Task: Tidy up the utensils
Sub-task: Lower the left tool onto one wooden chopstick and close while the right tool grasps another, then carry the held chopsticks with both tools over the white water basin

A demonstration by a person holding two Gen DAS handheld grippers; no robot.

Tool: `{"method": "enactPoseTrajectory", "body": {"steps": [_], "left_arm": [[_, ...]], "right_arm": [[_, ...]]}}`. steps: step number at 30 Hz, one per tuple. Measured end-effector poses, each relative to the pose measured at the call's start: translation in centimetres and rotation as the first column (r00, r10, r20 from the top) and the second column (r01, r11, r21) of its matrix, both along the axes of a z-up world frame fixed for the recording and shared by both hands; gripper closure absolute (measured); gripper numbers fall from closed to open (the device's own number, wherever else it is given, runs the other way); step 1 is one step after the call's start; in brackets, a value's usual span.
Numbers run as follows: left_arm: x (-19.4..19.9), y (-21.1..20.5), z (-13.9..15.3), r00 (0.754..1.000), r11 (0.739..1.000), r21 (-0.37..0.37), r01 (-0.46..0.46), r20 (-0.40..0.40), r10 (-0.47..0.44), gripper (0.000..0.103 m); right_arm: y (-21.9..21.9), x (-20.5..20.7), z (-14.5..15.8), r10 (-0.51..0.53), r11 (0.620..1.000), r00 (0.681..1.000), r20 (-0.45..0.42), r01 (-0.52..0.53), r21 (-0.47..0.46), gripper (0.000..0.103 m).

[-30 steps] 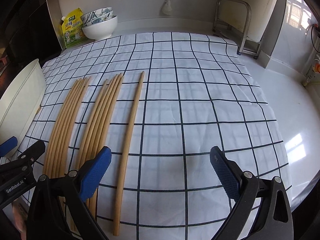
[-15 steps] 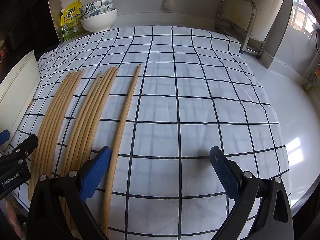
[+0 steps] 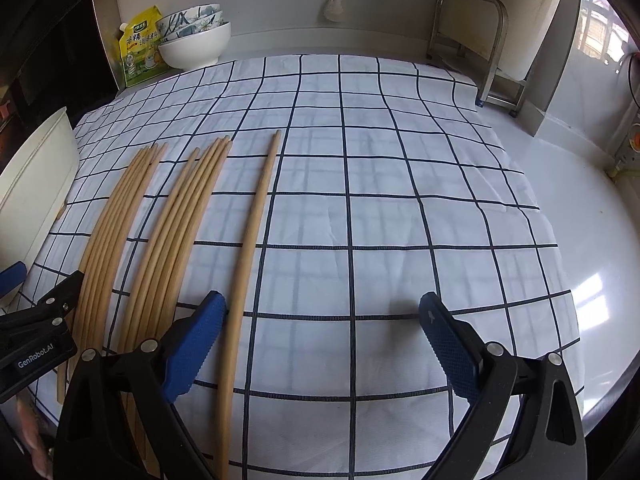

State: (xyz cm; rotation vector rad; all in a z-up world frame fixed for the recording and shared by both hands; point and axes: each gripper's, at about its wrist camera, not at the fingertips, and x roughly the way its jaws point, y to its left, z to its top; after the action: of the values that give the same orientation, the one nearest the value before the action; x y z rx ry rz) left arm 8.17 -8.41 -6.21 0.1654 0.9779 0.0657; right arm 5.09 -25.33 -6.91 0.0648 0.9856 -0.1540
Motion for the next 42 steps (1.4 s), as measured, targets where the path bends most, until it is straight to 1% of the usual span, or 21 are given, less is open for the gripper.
{"method": "enactPoseTrajectory", "body": {"steps": [2, 4, 6, 7, 8, 9, 10, 11, 12, 13, 14, 15, 16, 17, 18, 19, 25, 28, 30, 37, 42], "left_arm": [[0.2, 0.0, -0.1, 1.000, 1.000, -0.014, 0.004, -0.002, -0.004, 0.007], [0.3, 0.0, 0.0, 1.000, 0.999, -0.031, 0.006, -0.005, -0.006, 0.009], [0.3, 0.0, 0.0, 1.000, 0.998, -0.055, 0.016, -0.004, -0.017, 0.016], [0.3, -0.1, 0.0, 1.000, 0.997, -0.068, 0.021, -0.005, -0.022, 0.022], [0.3, -0.2, 0.1, 1.000, 0.996, -0.081, 0.029, -0.009, -0.030, 0.029], [0.4, -0.3, 0.1, 0.999, 0.994, -0.098, 0.038, -0.013, -0.039, 0.033], [0.5, -0.3, 0.1, 0.999, 0.992, -0.118, 0.045, -0.020, -0.048, 0.041], [0.5, -0.4, 0.2, 0.998, 0.990, -0.134, 0.050, -0.026, -0.054, 0.048], [0.5, -0.5, 0.2, 0.998, 0.988, -0.144, 0.059, -0.029, -0.063, 0.052], [0.4, -0.8, 0.3, 0.997, 0.986, -0.149, 0.067, -0.030, -0.073, 0.060], [0.3, -1.0, 0.3, 0.996, 0.984, -0.160, 0.079, -0.032, -0.085, 0.072], [0.3, -1.3, 0.3, 0.995, 0.982, -0.169, 0.088, -0.033, -0.095, 0.076], [0.3, -1.5, 0.3, 0.994, 0.981, -0.171, 0.094, -0.034, -0.101, 0.086], [0.2, -1.6, 0.3, 0.994, 0.979, -0.177, 0.100, -0.035, -0.108, 0.095], [0.2, -1.7, 0.3, 0.993, 0.978, -0.180, 0.102, -0.037, -0.111, 0.096], [0.2, -1.8, 0.2, 0.993, 0.977, -0.185, 0.105, -0.037, -0.113, 0.096], [0.1, -1.2, 0.5, 0.992, 0.967, -0.233, 0.106, -0.041, -0.119, 0.096], [0.0, -0.9, 1.2, 0.992, 0.963, -0.247, 0.112, -0.027, -0.122, 0.096], [-0.1, -0.7, 1.8, 0.992, 0.959, -0.257, 0.119, -0.017, -0.128, 0.096], [-0.7, 0.2, 5.2, 0.986, 0.937, -0.308, 0.167, 0.040, -0.162, 0.096], [-0.7, 2.9, 8.5, 0.983, 0.924, -0.340, 0.178, 0.104, -0.151, 0.096]], "right_arm": [[0.4, 0.0, 0.1, 0.011, 1.000, 1.000, 0.007, -0.011, -0.019, 0.010], [0.7, 0.0, 0.1, 0.027, 0.999, 1.000, 0.016, -0.027, -0.027, 0.016], [1.0, 0.0, 0.2, 0.044, 0.999, 0.999, 0.022, -0.043, -0.022, 0.024], [1.1, 0.0, 0.3, 0.054, 0.998, 0.998, 0.025, -0.053, -0.021, 0.027], [1.3, 0.0, 0.4, 0.065, 0.998, 0.998, 0.027, -0.064, -0.020, 0.033], [1.5, 0.0, 0.4, 0.079, 0.997, 0.996, 0.029, -0.078, -0.018, 0.039], [1.7, 0.0, 0.5, 0.091, 0.996, 0.995, 0.029, -0.091, -0.018, 0.042], [2.0, 0.0, 0.5, 0.104, 0.994, 0.994, 0.028, -0.103, -0.018, 0.048], [2.2, 0.0, 0.6, 0.115, 0.993, 0.993, 0.028, -0.115, -0.017, 0.055], [2.4, 0.0, 0.6, 0.127, 0.992, 0.991, 0.029, -0.127, -0.010, 0.059], [2.6, 0.0, 0.6, 0.138, 0.990, 0.990, 0.029, -0.137, -0.011, 0.064], [2.8, 0.0, 0.7, 0.149, 0.989, 0.988, 0.029, -0.148, -0.015, 0.071], [2.9, 0.0, 0.7, 0.156, 0.988, 0.987, 0.030, -0.156, -0.015, 0.076], [3.0, -0.1, 0.7, 0.157, 0.987, 0.987, 0.031, -0.157, -0.018, 0.090], [3.0, -0.1, 0.7, 0.152, 0.988, 0.988, 0.031, -0.151, -0.024, 0.096], [2.8, -0.1, 0.7, 0.150, 0.989, 0.988, 0.034, -0.149, -0.016, 0.096], [1.9, -0.2, 0.8, 0.139, 0.988, 0.989, 0.049, -0.142, 0.055, 0.097], [1.6, -0.3, 1.0, 0.133, 0.986, 0.990, 0.051, -0.137, 0.098, 0.097], [1.6, -0.4, 1.4, 0.124, 0.986, 0.990, 0.061, -0.130, 0.106, 0.097], [1.8, -0.6, 4.8, 0.102, 0.981, 0.986, 0.131, -0.121, 0.149, 0.097], [4.1, 0.4, 8.2, 0.138, 0.972, 0.970, 0.198, -0.172, 0.163, 0.097]]}}
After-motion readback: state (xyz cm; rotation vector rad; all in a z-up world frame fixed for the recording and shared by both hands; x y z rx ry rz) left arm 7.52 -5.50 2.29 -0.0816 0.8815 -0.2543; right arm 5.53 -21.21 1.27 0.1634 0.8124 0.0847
